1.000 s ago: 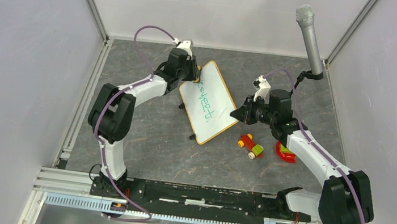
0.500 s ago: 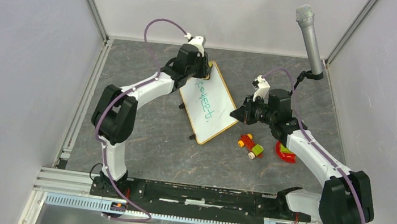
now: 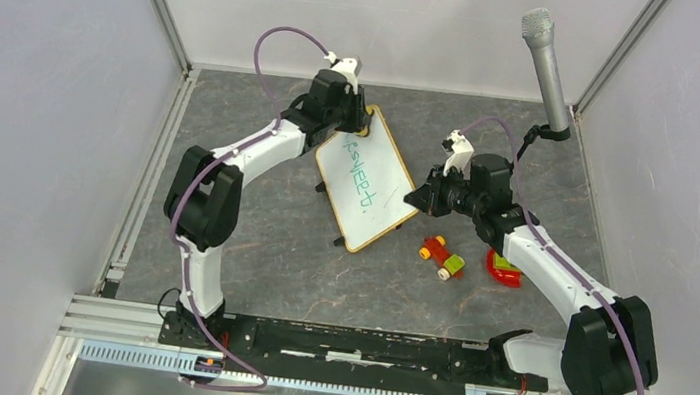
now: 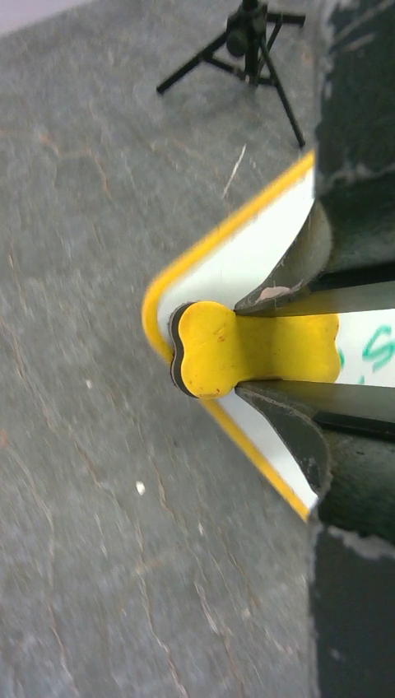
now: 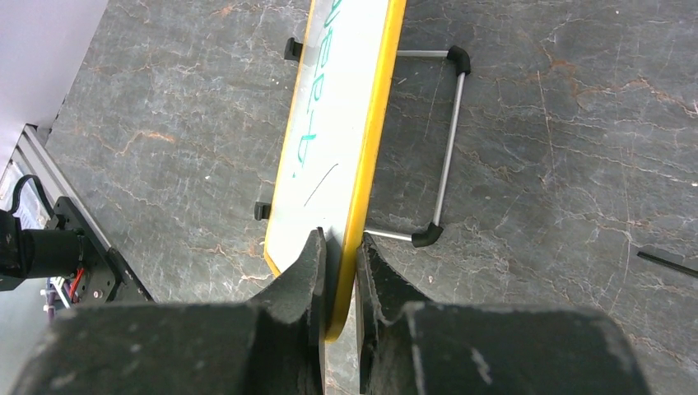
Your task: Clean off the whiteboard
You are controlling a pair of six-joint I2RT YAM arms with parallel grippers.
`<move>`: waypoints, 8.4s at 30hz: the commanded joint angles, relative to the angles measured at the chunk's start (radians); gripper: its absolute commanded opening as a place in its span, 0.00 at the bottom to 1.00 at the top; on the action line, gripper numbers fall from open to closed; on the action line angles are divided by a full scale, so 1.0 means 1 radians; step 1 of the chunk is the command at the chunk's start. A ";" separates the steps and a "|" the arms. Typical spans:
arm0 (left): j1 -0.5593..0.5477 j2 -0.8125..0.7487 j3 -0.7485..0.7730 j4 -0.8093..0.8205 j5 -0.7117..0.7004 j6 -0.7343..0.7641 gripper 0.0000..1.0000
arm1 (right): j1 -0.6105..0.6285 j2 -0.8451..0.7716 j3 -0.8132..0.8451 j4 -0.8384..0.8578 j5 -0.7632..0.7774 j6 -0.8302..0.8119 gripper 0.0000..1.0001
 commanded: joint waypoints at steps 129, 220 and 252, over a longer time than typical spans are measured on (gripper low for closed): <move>-0.241 -0.228 -0.587 0.428 -0.051 -0.242 0.15 | 0.085 -0.013 -0.017 -0.010 -0.116 -0.105 0.00; -0.248 -0.498 -1.179 0.711 -0.516 -0.701 0.18 | 0.105 -0.021 -0.037 0.016 -0.141 -0.092 0.00; -0.253 -1.324 -1.246 -0.077 -0.594 -0.555 0.24 | 0.100 -0.149 -0.218 0.355 -0.096 0.198 0.00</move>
